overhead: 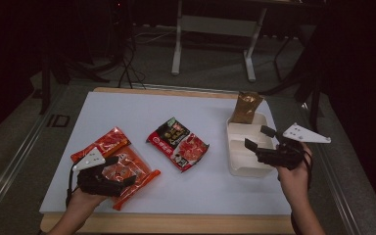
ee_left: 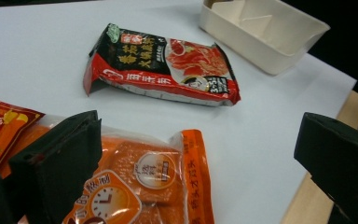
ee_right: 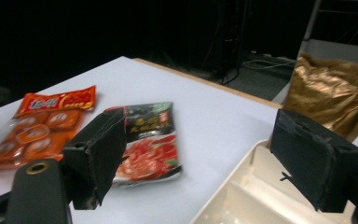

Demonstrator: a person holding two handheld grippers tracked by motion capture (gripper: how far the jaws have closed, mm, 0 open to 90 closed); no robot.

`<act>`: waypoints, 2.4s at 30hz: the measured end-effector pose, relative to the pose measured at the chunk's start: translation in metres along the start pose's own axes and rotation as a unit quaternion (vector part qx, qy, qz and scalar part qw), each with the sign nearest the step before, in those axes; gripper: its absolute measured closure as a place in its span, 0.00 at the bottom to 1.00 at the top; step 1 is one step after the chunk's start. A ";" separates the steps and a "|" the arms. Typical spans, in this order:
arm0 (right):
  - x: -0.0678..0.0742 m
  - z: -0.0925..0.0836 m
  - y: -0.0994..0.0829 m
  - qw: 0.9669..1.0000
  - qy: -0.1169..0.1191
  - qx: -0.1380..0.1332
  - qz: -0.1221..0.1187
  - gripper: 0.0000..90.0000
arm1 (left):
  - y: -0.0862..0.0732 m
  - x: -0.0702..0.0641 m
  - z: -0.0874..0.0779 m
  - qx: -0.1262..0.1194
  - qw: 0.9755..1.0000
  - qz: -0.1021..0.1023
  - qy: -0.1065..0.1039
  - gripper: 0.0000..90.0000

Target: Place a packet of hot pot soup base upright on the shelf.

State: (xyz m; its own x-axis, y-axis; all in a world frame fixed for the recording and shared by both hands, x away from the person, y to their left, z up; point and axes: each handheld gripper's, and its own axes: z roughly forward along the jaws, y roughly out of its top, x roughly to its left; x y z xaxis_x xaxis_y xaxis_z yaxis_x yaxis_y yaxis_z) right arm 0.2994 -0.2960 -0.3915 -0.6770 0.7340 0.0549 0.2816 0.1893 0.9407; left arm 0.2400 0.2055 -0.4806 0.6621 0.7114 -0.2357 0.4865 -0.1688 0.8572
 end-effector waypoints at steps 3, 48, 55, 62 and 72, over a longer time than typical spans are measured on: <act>0.010 -0.004 -0.003 1.000 0.004 -0.005 -0.004 0.19 | 0.005 -0.001 0.006 0.010 1.000 0.003 0.005 0.05; 0.056 -0.011 -0.024 0.997 0.082 -0.012 -0.005 0.12 | 0.037 0.035 0.157 0.223 0.971 -0.021 0.081 1.00; 0.057 -0.016 -0.025 0.997 0.080 -0.013 -0.006 0.12 | 0.042 0.044 0.167 0.236 0.968 -0.024 0.086 1.00; 0.057 -0.016 -0.033 0.997 0.081 -0.009 0.006 0.12 | 0.049 0.053 0.174 0.234 0.968 -0.032 0.089 1.00; 0.058 -0.010 -0.038 0.997 0.080 -0.005 -0.001 0.14 | 0.060 0.067 0.190 0.223 0.971 -0.032 0.078 1.00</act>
State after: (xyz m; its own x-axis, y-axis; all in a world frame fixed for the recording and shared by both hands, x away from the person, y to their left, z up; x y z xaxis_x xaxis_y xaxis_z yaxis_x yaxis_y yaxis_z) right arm 0.2425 -0.2676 -0.4207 -0.7768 0.6208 0.1057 0.2748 0.1831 0.9439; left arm 0.4214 0.1133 -0.5322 0.5449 0.8188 -0.1807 0.7453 -0.3741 0.5519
